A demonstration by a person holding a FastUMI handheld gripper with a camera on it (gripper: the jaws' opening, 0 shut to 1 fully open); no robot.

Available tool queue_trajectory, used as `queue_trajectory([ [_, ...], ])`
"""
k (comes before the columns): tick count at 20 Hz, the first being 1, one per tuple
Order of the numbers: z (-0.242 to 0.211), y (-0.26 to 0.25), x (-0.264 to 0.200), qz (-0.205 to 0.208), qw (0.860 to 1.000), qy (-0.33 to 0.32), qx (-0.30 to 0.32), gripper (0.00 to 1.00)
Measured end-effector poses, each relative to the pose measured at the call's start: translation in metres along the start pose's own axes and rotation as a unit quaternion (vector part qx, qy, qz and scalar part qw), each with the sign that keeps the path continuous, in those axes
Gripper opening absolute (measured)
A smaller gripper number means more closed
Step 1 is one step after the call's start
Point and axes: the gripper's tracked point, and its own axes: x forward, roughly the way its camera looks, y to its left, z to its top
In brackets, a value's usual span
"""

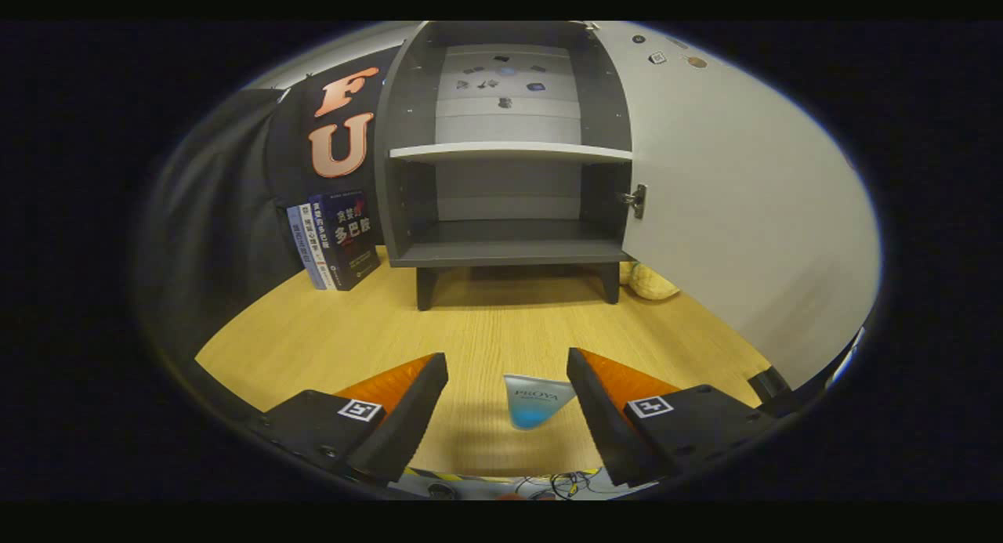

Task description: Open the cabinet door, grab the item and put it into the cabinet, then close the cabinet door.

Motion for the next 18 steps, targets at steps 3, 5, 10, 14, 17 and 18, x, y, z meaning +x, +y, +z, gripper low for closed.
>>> queue_trajectory([
  [3, 0.003, -0.005, 0.001, -0.014, 1.000, -0.011, 0.008, 0.98],
  [5, -0.001, -0.011, -0.003, -0.024, 1.000, -0.012, 0.007, 0.98],
  [10, -0.033, -0.013, 0.005, -0.023, 0.999, 0.020, 0.027, 0.98],
  [14, -0.062, -0.011, 0.017, -0.014, 0.997, 0.062, 0.039, 0.96],
  [17, -0.062, -0.017, 0.016, -0.015, 0.995, 0.090, 0.050, 0.58],
  [18, -0.051, -0.014, 0.012, -0.006, 0.994, 0.091, 0.058, 0.58],
])
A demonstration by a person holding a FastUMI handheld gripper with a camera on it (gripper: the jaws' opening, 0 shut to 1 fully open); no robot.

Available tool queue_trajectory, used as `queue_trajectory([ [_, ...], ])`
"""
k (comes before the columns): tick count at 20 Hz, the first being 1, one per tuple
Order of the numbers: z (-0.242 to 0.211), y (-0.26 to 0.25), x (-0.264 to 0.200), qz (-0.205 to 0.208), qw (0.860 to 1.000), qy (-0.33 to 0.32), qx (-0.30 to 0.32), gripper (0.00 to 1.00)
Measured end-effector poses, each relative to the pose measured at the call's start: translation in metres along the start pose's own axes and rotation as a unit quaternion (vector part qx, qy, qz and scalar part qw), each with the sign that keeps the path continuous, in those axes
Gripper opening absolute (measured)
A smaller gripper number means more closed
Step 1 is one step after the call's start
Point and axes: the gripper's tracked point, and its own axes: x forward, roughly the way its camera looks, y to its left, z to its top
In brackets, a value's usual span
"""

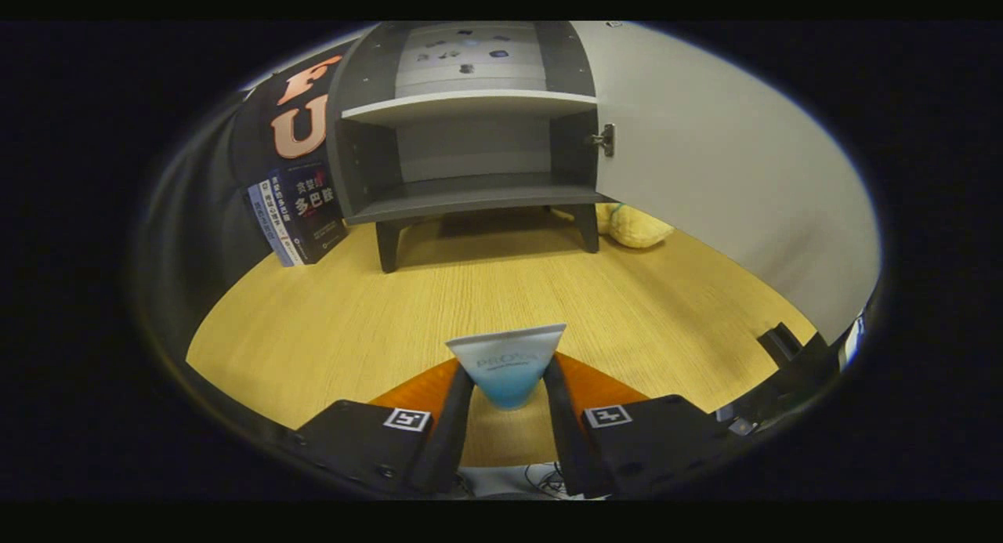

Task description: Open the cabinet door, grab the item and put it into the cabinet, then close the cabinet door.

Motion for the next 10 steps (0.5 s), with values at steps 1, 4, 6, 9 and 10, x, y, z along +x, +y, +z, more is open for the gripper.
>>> queue_trajectory([
  [1, 0.019, 0.003, -0.006, 0.009, 1.000, -0.012, 0.006, 0.56],
  [4, 0.122, 0.010, -0.031, 0.025, 0.996, -0.085, -0.010, 0.55],
  [6, 0.203, 0.019, -0.043, 0.028, 0.990, -0.134, -0.033, 0.55],
  [9, 0.323, 0.045, -0.063, 0.062, 0.980, -0.189, -0.027, 0.55],
  [10, 0.351, 0.052, -0.061, 0.071, 0.978, -0.194, -0.028, 0.55],
])
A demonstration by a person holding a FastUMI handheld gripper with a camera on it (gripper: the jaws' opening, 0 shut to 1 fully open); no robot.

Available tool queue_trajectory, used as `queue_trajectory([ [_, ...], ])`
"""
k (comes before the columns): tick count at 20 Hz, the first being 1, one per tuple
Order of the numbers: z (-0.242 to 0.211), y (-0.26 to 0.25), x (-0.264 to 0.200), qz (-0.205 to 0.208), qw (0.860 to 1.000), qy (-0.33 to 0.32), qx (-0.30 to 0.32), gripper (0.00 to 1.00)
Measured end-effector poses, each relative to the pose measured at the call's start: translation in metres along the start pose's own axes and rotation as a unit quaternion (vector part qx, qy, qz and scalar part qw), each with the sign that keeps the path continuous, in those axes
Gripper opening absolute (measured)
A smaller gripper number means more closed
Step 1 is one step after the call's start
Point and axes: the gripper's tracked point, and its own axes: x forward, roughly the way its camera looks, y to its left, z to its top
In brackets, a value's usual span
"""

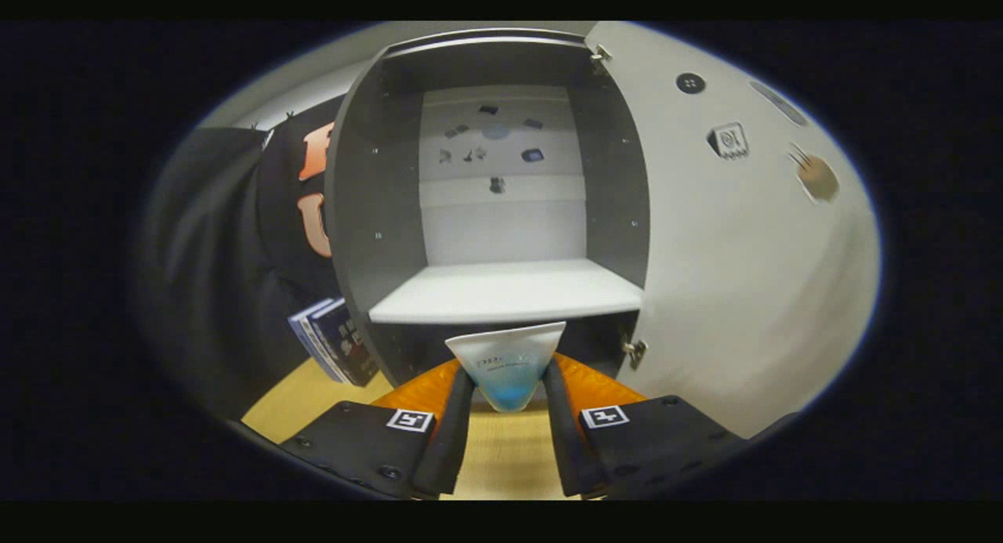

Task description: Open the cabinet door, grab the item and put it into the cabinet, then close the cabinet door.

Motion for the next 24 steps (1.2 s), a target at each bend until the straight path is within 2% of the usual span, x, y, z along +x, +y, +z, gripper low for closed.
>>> queue_trajectory([
  [2, 0.041, 0.002, 0.030, 0.013, 1.000, 0.012, -0.009, 0.55],
  [4, 0.061, 0.008, 0.069, 0.023, 0.999, 0.026, -0.001, 0.55],
  [9, 0.052, 0.004, 0.142, 0.003, 0.995, 0.097, -0.022, 0.55],
  [11, 0.040, 0.001, 0.156, -0.006, 0.991, 0.127, -0.038, 0.55],
  [14, 0.043, 0.001, 0.172, -0.015, 0.991, 0.120, -0.063, 0.55],
  [16, 0.046, 0.005, 0.176, -0.013, 0.991, 0.110, -0.069, 0.59],
  [18, 0.045, 0.008, 0.175, -0.006, 0.992, 0.109, -0.067, 0.74],
  [19, 0.047, 0.010, 0.174, 0.000, 0.993, 0.102, -0.066, 0.87],
  [20, 0.050, 0.011, 0.172, 0.001, 0.993, 0.096, -0.067, 0.91],
  [24, 0.067, 0.014, 0.141, 0.003, 0.996, 0.061, -0.071, 0.98],
])
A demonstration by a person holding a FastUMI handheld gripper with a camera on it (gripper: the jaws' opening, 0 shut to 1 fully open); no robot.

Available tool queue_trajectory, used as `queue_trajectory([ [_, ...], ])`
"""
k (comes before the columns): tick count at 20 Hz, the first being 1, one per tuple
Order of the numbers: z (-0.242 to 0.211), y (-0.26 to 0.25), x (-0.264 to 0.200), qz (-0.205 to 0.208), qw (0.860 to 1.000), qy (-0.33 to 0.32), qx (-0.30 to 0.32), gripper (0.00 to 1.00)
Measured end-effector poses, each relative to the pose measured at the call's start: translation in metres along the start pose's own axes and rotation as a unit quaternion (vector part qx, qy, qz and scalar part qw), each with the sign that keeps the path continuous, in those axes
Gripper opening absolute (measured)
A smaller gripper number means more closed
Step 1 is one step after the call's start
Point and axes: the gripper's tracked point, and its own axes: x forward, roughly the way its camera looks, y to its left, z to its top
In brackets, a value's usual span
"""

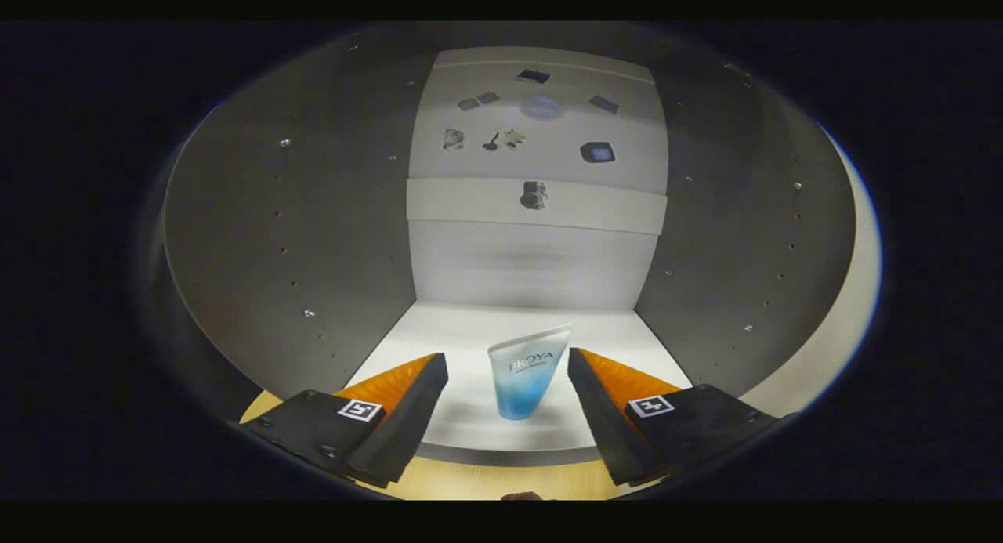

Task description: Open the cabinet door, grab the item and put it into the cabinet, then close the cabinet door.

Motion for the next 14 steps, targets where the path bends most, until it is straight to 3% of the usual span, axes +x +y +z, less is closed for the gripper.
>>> queue_trajectory([
  [9, 0.044, 0.042, -0.162, 0.028, 0.989, -0.142, -0.025, 0.98],
  [14, 0.034, 0.044, -0.269, 0.020, 0.978, -0.207, -0.026, 0.98],
])
